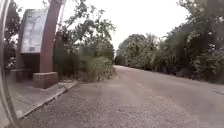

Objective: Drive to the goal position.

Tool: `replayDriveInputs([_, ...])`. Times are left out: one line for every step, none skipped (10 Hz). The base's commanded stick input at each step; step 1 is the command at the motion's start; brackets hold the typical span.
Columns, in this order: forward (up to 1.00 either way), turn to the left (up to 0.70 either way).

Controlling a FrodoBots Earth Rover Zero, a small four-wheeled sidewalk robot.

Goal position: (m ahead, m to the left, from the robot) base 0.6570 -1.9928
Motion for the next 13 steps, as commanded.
replayDriveInputs([0.04, 0.00])
replayDriveInputs([0.04, 0.00])
replayDriveInputs([0.04, 0.00])
replayDriveInputs([0.04, 0.00])
replayDriveInputs([0.04, 0.00])
replayDriveInputs([0.04, 0.00])
replayDriveInputs([0.04, 0.00])
replayDriveInputs([0.04, 0.00])
replayDriveInputs([0.04, 0.00])
replayDriveInputs([0.04, 0.00])
replayDriveInputs([0.04, 0.00])
replayDriveInputs([0.04, 0.00])
replayDriveInputs([0.04, 0.00])
